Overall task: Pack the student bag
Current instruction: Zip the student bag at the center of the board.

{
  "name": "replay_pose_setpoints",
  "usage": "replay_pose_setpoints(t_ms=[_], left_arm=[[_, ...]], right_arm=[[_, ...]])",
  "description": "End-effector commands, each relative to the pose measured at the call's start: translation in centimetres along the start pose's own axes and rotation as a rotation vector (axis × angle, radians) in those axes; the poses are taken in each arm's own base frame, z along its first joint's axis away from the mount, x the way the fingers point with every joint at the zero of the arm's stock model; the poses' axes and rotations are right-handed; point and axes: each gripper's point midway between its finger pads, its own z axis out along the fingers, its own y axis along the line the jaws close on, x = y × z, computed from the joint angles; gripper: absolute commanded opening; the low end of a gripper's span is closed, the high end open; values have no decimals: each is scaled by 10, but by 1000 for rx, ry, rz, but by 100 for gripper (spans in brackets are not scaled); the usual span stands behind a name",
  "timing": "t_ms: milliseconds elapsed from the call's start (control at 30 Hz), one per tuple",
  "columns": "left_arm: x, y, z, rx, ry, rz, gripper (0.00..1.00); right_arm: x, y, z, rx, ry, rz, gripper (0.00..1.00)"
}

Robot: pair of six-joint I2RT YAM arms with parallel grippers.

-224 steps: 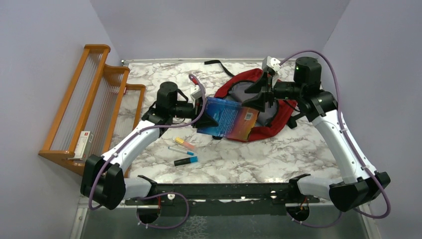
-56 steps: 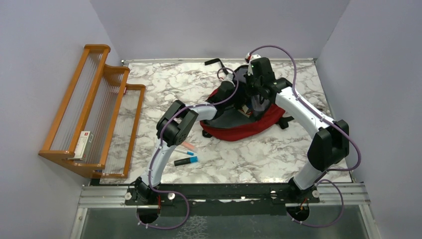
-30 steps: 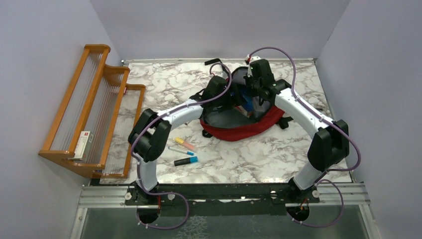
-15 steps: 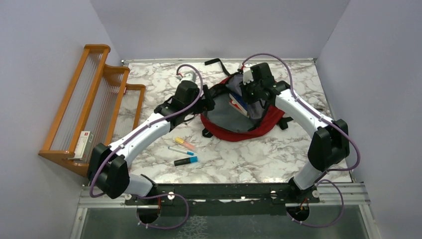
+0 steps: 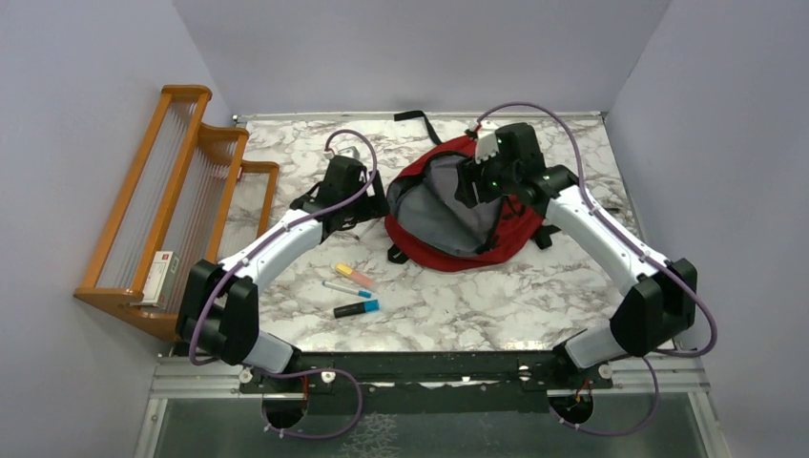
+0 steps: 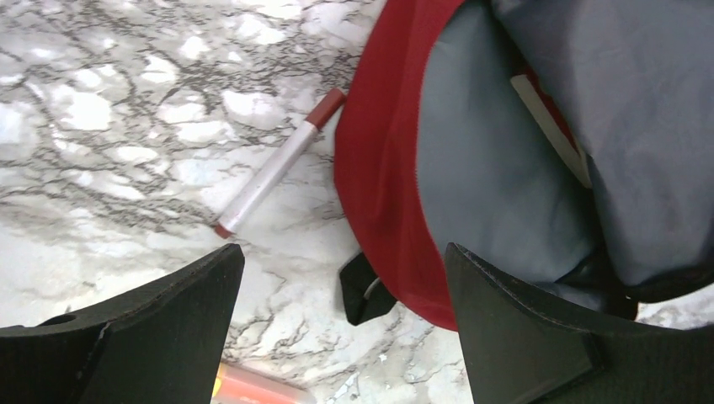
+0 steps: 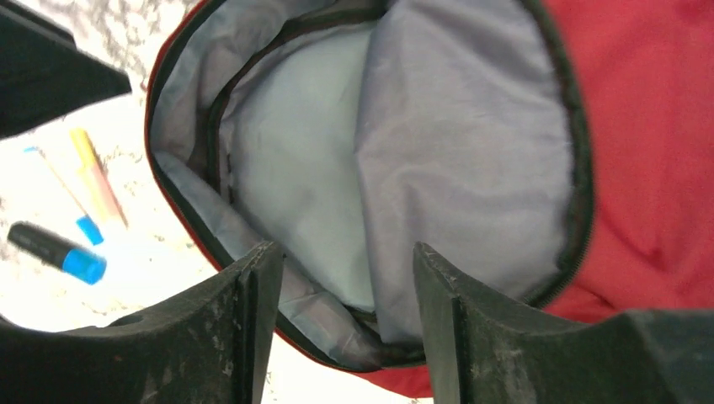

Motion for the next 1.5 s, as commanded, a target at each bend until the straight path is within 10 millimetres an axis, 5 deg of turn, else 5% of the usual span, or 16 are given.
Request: replay_pose_setpoints(t_ms=[0,167,367,600,833,1167,1467], left_arm=[[-17,-26,5,104,-30,15,89],[-5,-20,21,74,16,14,88],[17,-14,33,68,91,9,86],[17,-19,36,92,105,24,82],[17,-38,38,194,129,61,78],[23,-48,47,244,178,77,76],[23,-43,47,222,174,88,71]], right_arm=[[-26,-32,-22,219,-140,92,68],[-17,-62,-21,378,-93,128,79],[-13,-84,1,339,-31,201,82],[-4,-101,21,272,-16,297,83],[29,-125,25,279,37,433,83],[46,-98,39,65,70,484,82],[20,-37,22,-312,-21,380,61]])
